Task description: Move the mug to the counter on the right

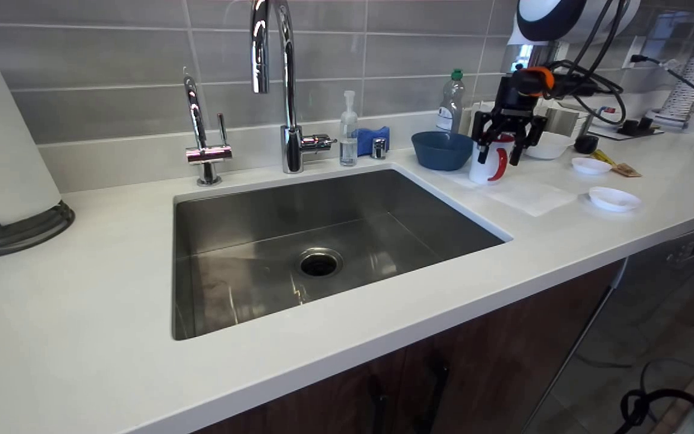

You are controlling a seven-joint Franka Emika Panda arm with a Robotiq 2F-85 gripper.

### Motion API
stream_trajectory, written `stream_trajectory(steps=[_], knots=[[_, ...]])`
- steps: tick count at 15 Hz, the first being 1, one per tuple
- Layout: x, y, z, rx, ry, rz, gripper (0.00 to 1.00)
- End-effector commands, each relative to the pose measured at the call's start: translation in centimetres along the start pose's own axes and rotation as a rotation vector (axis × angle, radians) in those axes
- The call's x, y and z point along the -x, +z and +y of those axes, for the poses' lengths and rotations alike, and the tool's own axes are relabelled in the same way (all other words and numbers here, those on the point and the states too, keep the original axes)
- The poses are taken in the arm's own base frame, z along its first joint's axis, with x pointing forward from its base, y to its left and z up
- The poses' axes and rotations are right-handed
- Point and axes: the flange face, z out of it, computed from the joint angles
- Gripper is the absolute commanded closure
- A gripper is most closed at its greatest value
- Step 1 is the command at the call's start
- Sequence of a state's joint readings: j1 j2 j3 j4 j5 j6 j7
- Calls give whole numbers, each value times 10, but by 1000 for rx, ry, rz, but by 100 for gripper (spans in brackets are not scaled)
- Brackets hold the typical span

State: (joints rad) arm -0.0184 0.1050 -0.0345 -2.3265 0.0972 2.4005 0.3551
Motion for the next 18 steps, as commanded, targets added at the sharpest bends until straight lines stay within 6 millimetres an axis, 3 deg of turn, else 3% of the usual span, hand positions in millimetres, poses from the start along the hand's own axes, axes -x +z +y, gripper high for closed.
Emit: stream_trajectory(steps=[1,7,10,13,18], knots=[[31,-24,-16,16,-20,-33,0],[101,-57,-36,67,-47,31,0],[133,-72,-20,153,-79,85,0],[155,-99,3,276,-112,222,0],[192,-140,14,308,-243,439,0]])
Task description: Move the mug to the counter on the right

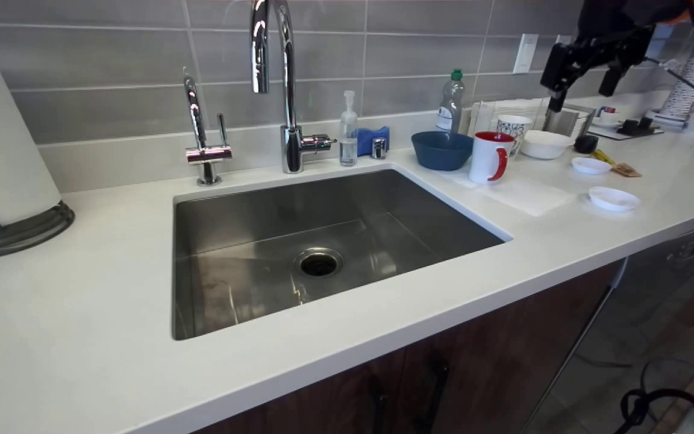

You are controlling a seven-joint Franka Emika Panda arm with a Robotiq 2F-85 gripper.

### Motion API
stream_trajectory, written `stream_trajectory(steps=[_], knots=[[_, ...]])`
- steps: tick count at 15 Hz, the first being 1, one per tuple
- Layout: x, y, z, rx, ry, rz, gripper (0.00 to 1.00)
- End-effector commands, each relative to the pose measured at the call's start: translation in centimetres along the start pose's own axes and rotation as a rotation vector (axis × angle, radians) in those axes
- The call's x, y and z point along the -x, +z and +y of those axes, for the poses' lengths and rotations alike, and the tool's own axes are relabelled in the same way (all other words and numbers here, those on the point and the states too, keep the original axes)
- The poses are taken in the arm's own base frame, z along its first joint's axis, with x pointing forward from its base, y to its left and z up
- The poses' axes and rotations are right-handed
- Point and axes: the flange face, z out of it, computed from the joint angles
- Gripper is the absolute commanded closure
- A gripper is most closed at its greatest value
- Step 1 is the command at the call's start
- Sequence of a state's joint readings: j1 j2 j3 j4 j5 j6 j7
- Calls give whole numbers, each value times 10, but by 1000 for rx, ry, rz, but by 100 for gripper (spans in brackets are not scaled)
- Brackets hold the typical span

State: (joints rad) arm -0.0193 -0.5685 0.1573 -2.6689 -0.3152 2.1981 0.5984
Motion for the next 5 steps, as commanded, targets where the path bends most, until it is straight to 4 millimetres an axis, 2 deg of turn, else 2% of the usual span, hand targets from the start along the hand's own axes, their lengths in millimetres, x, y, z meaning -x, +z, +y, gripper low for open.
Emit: stream_trajectory(steps=[1,3,5], knots=[[6,-10,3,6,-16,39,0],[17,-22,7,11,-32,90,0],[22,-24,10,13,-35,104,0]])
